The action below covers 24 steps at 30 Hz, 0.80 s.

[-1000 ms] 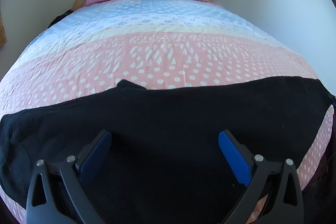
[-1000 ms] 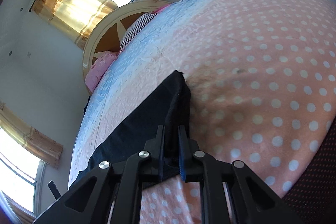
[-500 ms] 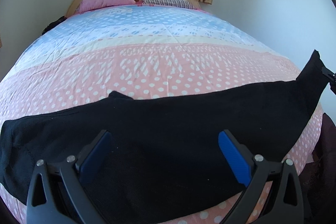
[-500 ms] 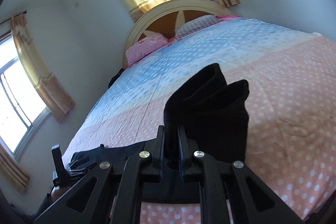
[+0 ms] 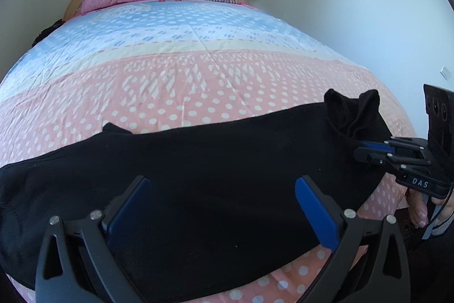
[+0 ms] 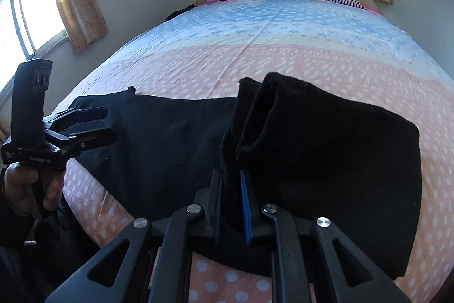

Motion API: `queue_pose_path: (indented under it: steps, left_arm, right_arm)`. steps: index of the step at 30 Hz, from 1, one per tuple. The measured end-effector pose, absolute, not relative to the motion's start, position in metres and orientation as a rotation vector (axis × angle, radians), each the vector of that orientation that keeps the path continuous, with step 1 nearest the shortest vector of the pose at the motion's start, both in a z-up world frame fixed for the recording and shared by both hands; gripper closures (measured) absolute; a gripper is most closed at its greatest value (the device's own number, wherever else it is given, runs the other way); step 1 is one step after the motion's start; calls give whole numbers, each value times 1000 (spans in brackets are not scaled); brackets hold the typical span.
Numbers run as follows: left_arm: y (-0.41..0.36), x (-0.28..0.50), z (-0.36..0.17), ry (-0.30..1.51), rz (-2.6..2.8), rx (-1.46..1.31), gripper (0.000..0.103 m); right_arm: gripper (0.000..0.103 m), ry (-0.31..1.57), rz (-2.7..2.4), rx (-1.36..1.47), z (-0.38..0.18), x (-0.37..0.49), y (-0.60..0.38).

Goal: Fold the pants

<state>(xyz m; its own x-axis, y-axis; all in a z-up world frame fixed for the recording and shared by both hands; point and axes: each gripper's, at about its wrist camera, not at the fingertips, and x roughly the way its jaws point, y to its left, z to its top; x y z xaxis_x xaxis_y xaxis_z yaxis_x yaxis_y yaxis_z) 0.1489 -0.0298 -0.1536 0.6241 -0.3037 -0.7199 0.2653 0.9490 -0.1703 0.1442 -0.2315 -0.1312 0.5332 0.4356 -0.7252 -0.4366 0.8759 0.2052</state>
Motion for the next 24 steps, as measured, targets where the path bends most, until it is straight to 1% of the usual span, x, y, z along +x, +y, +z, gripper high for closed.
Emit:
queue_pose_path:
  steps: [3, 4, 5, 7, 9, 11, 15, 20, 22, 24]
  left_arm:
    - [-36, 150, -155, 844, -337, -50, 0]
    - [-38, 149, -155, 842, -342, -47, 0]
    - [-40, 147, -154, 841, -347, -43, 0]
    - [-42, 145, -155, 840, -354, -37, 0]
    - [-44, 145, -155, 843, -359, -38, 0]
    - [-45, 145, -155, 843, -363, -39, 0]
    - [-50, 145, -156, 847, -368, -33, 0]
    - [-60, 142, -151, 841, -406, -33, 0]
    - [-65, 144, -148, 837, -427, -30, 0]
    - [-70, 147, -145, 831, -448, -28, 0]
  right_arm:
    - [90, 871, 520, 30, -126, 146, -243]
    - [85, 865, 509, 36, -124, 146, -248]
    - [77, 860, 504, 49, -122, 146, -253]
    - [70, 860, 517, 86, -118, 145, -261]
    - [67, 840, 524, 120, -114, 144, -269]
    - [60, 813, 498, 133, -109, 147, -274]
    - [59, 800, 539, 181, -105, 169, -273]
    - [59, 906, 567, 184, -123, 206, -250]
    - [59, 945, 592, 228, -127, 208, -251]
    - [59, 928, 588, 199, -124, 196, -255]
